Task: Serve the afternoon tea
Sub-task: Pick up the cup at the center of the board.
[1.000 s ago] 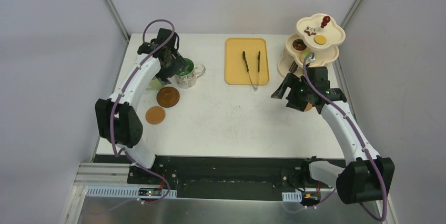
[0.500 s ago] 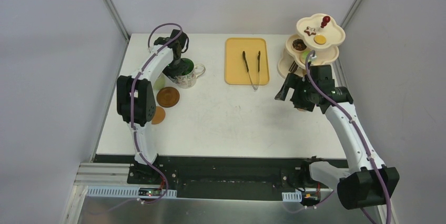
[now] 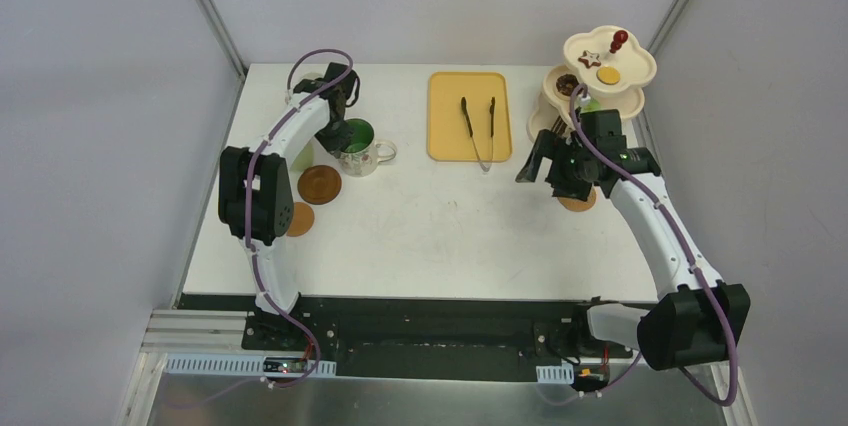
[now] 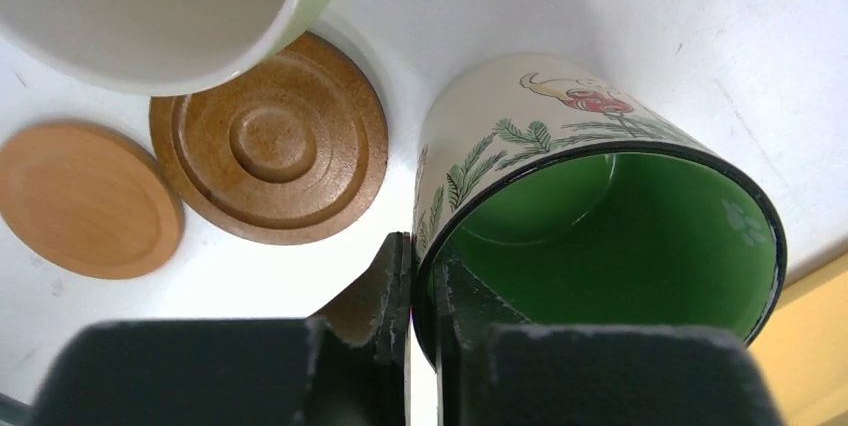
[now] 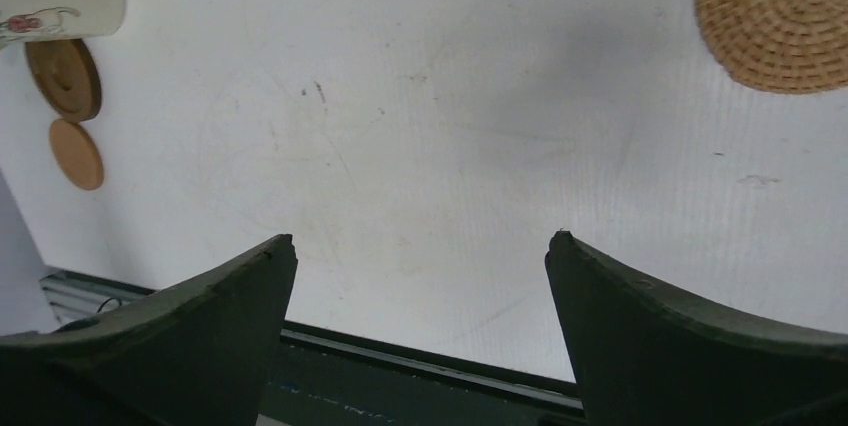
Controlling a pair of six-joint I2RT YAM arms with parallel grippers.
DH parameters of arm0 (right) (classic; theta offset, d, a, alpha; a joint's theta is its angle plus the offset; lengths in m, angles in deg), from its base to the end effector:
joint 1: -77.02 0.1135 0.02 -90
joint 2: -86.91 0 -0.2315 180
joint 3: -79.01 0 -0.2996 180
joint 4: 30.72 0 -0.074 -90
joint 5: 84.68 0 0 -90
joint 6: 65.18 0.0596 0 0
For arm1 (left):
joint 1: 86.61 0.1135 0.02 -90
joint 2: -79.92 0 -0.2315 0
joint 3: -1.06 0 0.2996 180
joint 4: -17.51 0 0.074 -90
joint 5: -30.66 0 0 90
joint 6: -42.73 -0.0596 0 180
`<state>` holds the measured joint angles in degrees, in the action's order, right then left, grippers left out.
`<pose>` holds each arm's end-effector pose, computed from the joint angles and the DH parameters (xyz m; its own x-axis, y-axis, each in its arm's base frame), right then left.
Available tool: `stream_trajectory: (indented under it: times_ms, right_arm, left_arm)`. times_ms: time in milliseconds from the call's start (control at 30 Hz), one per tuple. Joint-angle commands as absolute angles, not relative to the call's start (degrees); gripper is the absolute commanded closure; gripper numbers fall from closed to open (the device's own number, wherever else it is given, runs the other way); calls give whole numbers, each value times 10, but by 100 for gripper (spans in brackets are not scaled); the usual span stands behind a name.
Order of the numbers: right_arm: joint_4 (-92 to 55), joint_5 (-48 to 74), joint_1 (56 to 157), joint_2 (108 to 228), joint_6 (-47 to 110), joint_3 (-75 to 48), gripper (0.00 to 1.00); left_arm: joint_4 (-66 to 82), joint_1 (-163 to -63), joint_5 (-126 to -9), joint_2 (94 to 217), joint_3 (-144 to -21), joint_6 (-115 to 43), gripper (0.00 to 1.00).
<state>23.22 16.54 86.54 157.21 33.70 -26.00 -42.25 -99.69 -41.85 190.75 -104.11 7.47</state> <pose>0.3206 0.0655 0.2556 -0.7826 0.0223 -0.6222 -0.1687 0.9544 0.2464 0.4471 -0.0855 0.1813 -0.5882 -0.6629 -0.4633 -0.6690 0.7207 -0.1819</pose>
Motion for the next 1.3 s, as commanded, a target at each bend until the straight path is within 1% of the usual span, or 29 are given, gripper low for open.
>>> stream_trajectory:
  times_ms: [0, 67, 133, 167, 267, 333, 500, 533, 600, 700, 733, 833, 900, 933, 1100, 1267]
  right_arm:
    - [190, 255, 894, 1594, 371, -229, 0]
    - [193, 271, 925, 1616, 382, -210, 2]
    - [192, 306, 961, 1637, 376, -186, 6]
    - [179, 302, 990, 1640, 366, -179, 7]
    - [110, 258, 1083, 1636, 338, -193, 6]
    - [73, 234, 1122, 1645, 327, -200, 6]
    - [85, 168, 1188, 1710, 277, -165, 8]
    - [83, 150, 1196, 1717, 272, -164, 8]
    - [70, 109, 1212, 1721, 269, -170, 13]
    - [71, -11, 1227, 1725, 263, -176, 19]
    - [77, -38, 1228, 1724, 266, -177, 20]
    - [64, -33, 1229, 1710, 257, -196, 22]
    - [46, -26, 1237, 1703, 260, -210, 29]
    - [36, -30, 1242, 1702, 268, -216, 31]
    - [1, -42, 1259, 1716, 298, -229, 34]
    - [-17, -43, 1262, 1730, 292, -226, 34]
  left_arm:
    - [-407, -999, -433, 1866, -1047, -8, 100]
    - [-410, -1002, -437, 1856, -1060, -38, 100]
    - [-412, -1008, -453, 1841, -1074, -66, 100]
    - [-423, -1014, -464, 1836, -1085, -77, 100]
    - [-471, -1055, -481, 1826, -1129, -93, 100]
    - [-490, -1084, -502, 1817, -1139, -84, 100]
    - [-510, -1149, -534, 1802, -1135, -66, 100]
    - [-509, -1156, -543, 1801, -1133, -64, 100]
    - [-508, -1165, -557, 1800, -1134, -65, 100]
    - [-517, -1174, -567, 1803, -1145, -72, 100]
    - [-518, -1175, -571, 1803, -1148, -75, 100]
    - [-519, -1177, -591, 1800, -1145, -78, 100]
    - [-516, -1179, -610, 1801, -1140, -76, 100]
    - [-513, -1181, -619, 1802, -1138, -75, 100]
    - [-518, -1189, -625, 1808, -1148, -86, 100]
    - [-530, -1192, -632, 1815, -1158, -96, 100]
